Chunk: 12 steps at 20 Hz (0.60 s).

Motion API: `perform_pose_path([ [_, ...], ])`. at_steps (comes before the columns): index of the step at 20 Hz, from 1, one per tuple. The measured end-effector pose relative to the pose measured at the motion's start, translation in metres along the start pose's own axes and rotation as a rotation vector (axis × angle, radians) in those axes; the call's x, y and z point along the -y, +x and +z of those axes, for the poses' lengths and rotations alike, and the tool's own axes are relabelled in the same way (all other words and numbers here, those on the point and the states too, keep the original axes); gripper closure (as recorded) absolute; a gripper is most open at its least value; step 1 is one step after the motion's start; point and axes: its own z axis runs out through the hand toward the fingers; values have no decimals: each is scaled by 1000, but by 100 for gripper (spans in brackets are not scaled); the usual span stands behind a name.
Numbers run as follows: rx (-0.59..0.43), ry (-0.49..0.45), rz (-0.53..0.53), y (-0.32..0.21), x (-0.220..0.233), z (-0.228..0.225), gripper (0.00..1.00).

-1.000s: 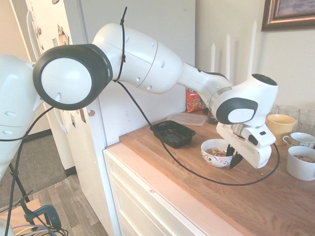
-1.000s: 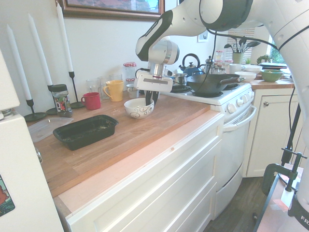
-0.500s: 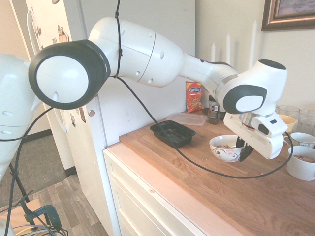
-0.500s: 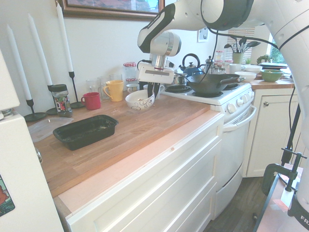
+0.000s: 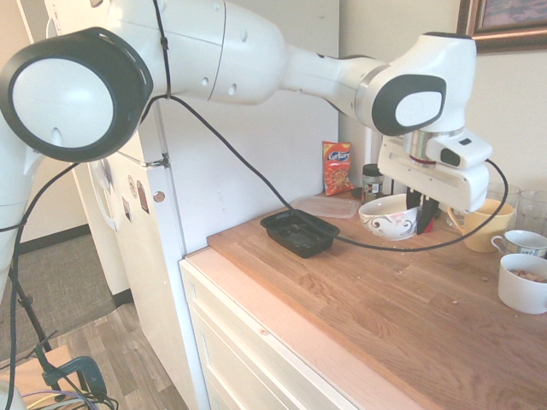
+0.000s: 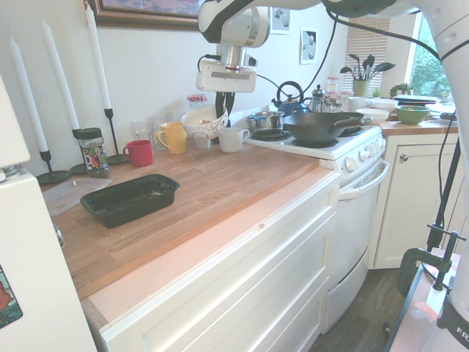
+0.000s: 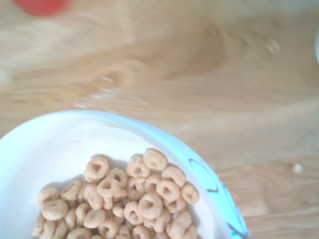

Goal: Pour the cereal into the box

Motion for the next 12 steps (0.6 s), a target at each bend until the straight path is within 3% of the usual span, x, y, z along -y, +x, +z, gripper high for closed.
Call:
perform_pose_path([
  [7,-73,-107,-101,-103,73,16,100],
  [12,-137,-169,-128,-156,98,37,100],
])
